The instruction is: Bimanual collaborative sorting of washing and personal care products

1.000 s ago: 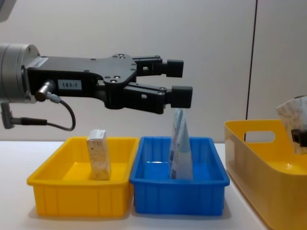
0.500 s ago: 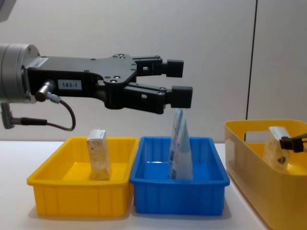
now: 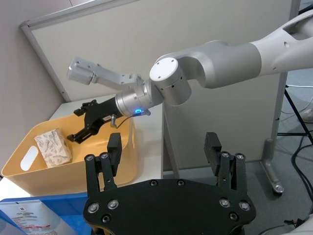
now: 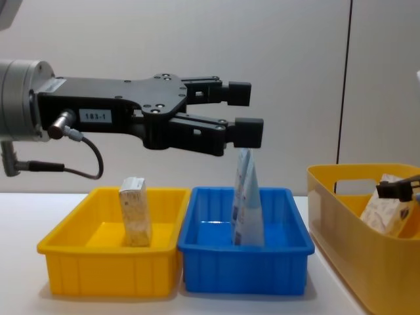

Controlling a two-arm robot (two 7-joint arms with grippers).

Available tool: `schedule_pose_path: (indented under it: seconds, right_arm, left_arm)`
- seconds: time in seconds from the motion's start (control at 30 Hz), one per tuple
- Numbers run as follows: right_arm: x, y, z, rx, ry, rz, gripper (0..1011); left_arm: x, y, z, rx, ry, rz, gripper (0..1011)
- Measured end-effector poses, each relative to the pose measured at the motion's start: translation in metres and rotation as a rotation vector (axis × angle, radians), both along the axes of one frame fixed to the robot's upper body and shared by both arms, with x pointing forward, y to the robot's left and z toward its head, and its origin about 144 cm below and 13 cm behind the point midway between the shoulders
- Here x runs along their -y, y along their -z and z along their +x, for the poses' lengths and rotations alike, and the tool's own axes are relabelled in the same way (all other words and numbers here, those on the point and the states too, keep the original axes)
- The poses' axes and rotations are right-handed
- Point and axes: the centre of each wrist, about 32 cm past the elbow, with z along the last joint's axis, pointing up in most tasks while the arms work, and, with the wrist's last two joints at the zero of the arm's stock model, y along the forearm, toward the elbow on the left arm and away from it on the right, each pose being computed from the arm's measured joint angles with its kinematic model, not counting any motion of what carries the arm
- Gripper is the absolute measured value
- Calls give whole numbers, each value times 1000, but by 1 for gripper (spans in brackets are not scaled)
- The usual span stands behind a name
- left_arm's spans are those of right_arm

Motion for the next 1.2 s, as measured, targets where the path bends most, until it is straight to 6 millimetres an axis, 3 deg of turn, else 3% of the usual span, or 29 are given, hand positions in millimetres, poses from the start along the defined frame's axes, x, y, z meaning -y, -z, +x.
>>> schedule_pose_path:
  seconds: [0.3, 1.2]
  right_arm:
    - [7, -12, -18, 24, -8, 5, 1003]
    - [48, -16, -114, 20, -264, 70, 1004]
  left_arm:
    - [0, 0, 0, 0, 0, 0, 1001]
    - [0, 0, 0, 0, 0, 0, 1001]
